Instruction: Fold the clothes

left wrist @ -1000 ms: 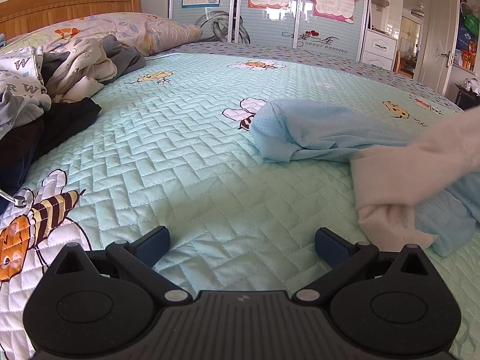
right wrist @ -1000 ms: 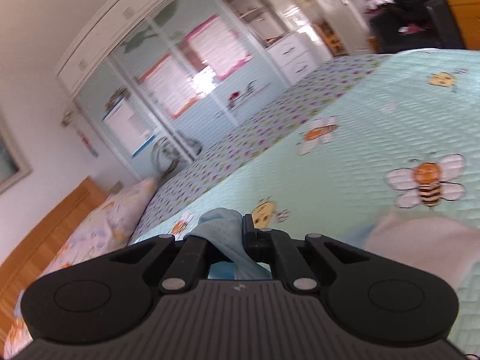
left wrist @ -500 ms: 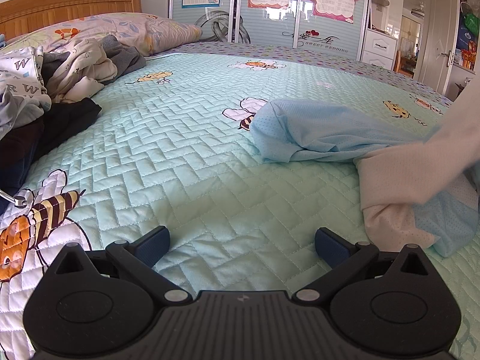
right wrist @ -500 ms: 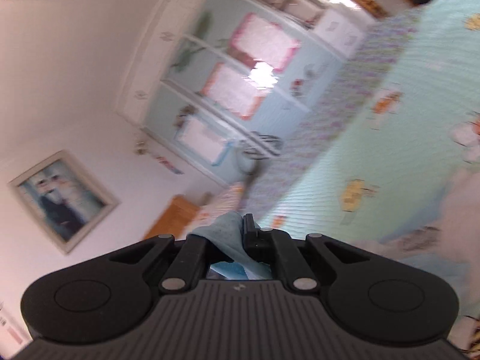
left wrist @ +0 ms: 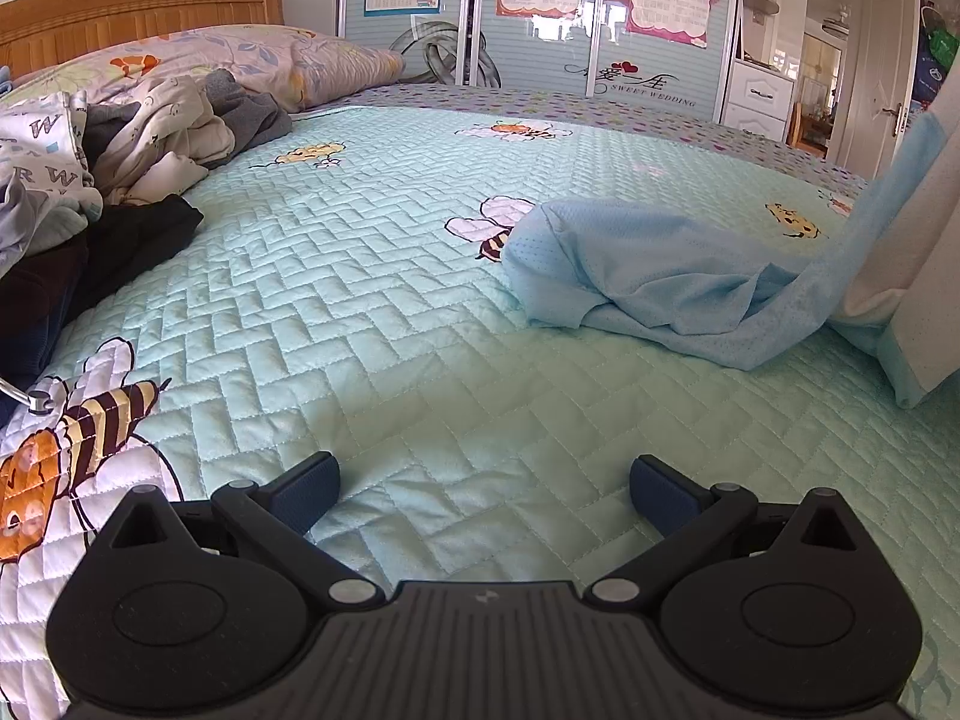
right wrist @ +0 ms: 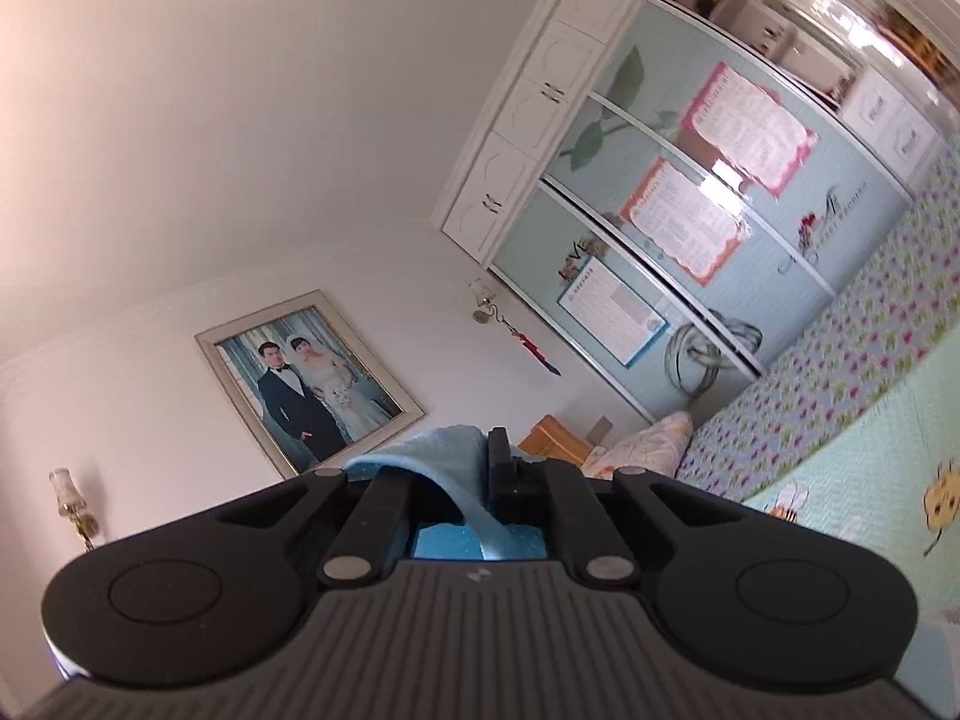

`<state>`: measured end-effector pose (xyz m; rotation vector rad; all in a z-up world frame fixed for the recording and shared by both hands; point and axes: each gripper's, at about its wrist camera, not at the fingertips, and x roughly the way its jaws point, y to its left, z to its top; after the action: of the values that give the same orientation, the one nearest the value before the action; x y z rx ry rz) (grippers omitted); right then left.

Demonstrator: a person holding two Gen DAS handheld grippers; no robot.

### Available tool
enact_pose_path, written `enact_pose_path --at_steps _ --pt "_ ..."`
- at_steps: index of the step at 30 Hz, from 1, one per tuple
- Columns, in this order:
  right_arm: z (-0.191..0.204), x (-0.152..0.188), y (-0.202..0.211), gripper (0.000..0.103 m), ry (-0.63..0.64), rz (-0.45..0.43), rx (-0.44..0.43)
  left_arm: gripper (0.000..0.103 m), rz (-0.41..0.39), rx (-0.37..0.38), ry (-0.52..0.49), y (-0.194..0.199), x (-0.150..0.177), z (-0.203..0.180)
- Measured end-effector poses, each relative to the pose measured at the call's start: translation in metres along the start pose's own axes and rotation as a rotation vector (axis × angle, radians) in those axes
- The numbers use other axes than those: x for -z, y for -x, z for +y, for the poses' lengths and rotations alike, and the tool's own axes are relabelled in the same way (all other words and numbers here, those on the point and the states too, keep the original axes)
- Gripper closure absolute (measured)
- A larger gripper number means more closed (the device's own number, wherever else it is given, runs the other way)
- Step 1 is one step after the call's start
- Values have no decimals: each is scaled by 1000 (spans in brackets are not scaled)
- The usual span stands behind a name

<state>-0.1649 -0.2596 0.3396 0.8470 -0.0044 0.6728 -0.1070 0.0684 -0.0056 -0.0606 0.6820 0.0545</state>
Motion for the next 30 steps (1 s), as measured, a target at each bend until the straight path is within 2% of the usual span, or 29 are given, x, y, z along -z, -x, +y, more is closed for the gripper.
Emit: enact_pose_path --at_steps 2,4,6,8,10,13,16,21,24,26,28,30 --pt "-11 6 -1 94 13 13 32 0 0 0 0 0 0 0" --pt "-38 22 0 93 20 58 113 0 0 0 0 0 0 0" --pt "-75 46 5 83 39 144 309 0 0 -1 0 0 0 0" --pt "-121 73 12 54 53 293 587 0 0 -1 -1 0 0 0" --pt "-162 98 30 53 66 390 790 0 0 -1 -1 0 0 0" --pt "-199 124 71 53 5 410 852 0 0 -2 -1 0 0 0" --pt "-215 141 97 53 -28 394 895 0 0 -3 -3 0 1 1" --pt "-174 161 92 51 213 470 718 0 1 -6 -5 0 1 0" --pt "-128 192 72 46 496 610 529 0 1 -7 -5 0 1 0" --pt "-105 220 56 34 703 710 451 0 1 -7 -5 1 1 0" --pt "-97 246 43 29 825 782 431 0 1 -7 -5 1 1 0" --pt "-93 268 32 29 917 827 423 0 1 -7 -5 1 1 0"
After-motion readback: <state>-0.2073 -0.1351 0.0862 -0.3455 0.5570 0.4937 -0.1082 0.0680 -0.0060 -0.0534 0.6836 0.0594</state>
